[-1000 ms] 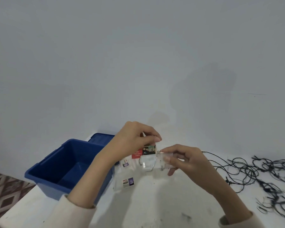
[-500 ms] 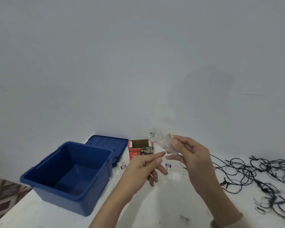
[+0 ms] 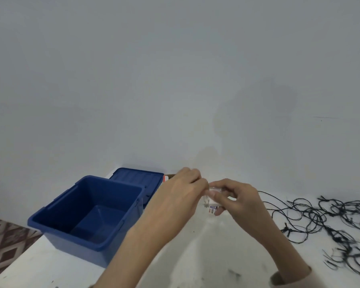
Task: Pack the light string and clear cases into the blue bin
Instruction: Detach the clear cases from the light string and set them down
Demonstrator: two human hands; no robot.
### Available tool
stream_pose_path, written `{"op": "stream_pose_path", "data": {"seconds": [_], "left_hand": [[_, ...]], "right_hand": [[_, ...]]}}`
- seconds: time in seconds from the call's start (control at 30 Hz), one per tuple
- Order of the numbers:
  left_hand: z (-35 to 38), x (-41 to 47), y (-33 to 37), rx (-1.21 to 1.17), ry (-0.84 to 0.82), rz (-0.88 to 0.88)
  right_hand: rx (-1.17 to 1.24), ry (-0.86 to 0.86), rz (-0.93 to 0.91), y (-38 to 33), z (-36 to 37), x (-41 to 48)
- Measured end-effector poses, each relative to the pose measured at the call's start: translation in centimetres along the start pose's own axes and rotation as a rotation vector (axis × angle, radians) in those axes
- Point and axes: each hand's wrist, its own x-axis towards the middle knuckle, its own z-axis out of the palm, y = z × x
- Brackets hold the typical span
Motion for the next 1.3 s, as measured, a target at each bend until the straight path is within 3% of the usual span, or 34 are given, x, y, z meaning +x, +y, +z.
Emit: {"op": "stream_pose_path", "data": {"seconds": [0.17,0.43,0.53,0.63,0.77,0.87,1.0,1.07,1.3], "left_hand": [[-0.2,1.2,-1.4,-0.143,-0.116,-0.063],[0.6,-0.2,-2.9,-0.956,-0.27,-0.54],[1.6,-1.3,-2.7,-1.144,-0.219,-0.665],[3.1,-2.5,-2.2,-1.153,-0.061,-0.78],[4.1,-3.6,-0.6,-1.133,0.125,-0.785],[4.4,-4.4,-0.5,-1.293,0.158,-0.722],[4.3,-4.4,-0.3,-1.15,0.044,-0.648],[4.3,-4.1,0.0,-1.107,0.088,-0.706],[3.7,-4.1,0.3,-1.233,0.031,-0.731]], "right_hand": [[0.063,-0.146,0.026,0.0,-0.5,-0.2],[0.342,-0.296,0.107,0.3,-0.5,-0.8],[0.524,-0.308,0.174,0.7,0.0,-0.9],[0.701,-0.291,0.265,0.9,0.8,-0.8],[0.985,-0.219,0.434,0.9,2.5,-1.1],[1.145,-0.155,0.478,0.7,3.1,-1.4],[1.076,-0.063,0.437,1.0,3.7,-1.2],[1.027,-0.04,0.419,1.1,4.0,-1.3],[0.888,-0.042,0.446,0.9,3.4,-1.2]]}}
